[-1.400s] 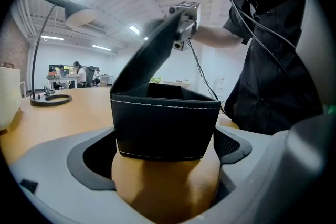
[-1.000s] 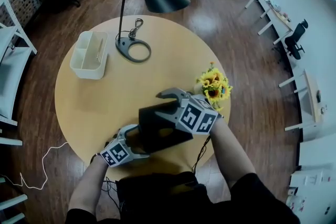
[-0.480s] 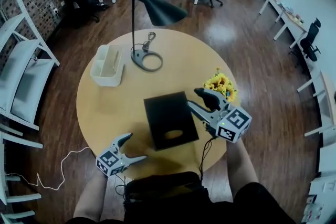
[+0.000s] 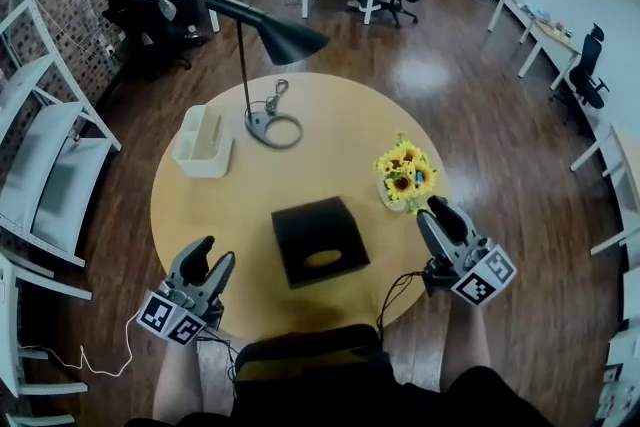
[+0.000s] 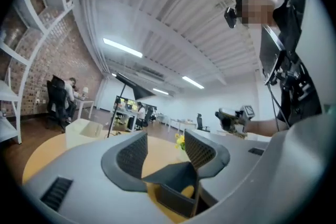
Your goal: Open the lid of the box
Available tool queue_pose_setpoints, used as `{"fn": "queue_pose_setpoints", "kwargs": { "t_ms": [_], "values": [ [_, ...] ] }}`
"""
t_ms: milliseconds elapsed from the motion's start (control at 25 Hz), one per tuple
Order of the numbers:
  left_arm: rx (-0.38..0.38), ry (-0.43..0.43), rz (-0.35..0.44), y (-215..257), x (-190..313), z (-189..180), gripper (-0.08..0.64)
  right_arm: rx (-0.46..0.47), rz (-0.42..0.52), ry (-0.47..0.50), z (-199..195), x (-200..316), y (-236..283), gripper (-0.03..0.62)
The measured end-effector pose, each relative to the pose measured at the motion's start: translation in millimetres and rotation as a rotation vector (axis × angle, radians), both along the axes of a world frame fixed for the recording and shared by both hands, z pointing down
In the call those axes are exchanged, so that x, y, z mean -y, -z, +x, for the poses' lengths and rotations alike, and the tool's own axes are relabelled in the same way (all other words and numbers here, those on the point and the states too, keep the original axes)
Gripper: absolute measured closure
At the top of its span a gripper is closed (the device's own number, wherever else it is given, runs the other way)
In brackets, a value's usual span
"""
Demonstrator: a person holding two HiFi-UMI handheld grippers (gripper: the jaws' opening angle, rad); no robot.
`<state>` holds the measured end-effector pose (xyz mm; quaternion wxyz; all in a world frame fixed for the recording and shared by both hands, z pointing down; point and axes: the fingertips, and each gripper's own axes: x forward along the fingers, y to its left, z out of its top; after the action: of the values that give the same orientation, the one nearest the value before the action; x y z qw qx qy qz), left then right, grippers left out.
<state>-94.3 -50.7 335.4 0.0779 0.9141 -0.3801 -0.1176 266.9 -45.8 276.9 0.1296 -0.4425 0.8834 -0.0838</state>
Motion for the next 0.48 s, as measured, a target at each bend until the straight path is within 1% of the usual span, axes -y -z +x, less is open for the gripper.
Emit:
{"fn": "queue_pose_setpoints", "kwargs": {
  "t_ms": [40,80,120,160,200,240,320,360,400,480],
  "values": [
    [-0.027,0.035,0.015,10,2,-5,0.375,0.005,-0.005,-0.025,5,-5,-4,0.442],
    [-0.049,0.061,0.029,19,4,-8,0.4,0.014,-0.011,-0.049,10,-8,-7,0.473],
    [-0.065,0.075,0.041,27,5,-10,0.4,0.023,-0.017,-0.073,15,-11,-12,0.484],
    [-0.07,0.08,0.053,34,6,-10,0.406,0.026,-0.021,-0.1,20,-13,-16,0.521],
    [-0.064,0.078,0.064,39,5,-8,0.407,0.019,-0.022,-0.13,24,-15,-19,0.575],
    [-0.046,0.072,0.072,42,5,-4,0.407,0.002,-0.023,-0.16,29,-16,-21,0.589],
    [0.003,0.054,0.08,42,2,6,0.407,-0.028,-0.027,-0.201,39,-19,-23,0.591],
    [0.021,0.05,0.079,40,2,10,0.407,-0.027,-0.029,-0.208,42,-20,-23,0.591],
    [0.03,0.05,0.075,38,2,12,0.407,-0.022,-0.03,-0.207,44,-21,-22,0.591],
    [0.021,0.059,0.06,34,3,15,0.407,-0.026,-0.03,-0.199,42,-23,-22,0.591]
  ]
}}
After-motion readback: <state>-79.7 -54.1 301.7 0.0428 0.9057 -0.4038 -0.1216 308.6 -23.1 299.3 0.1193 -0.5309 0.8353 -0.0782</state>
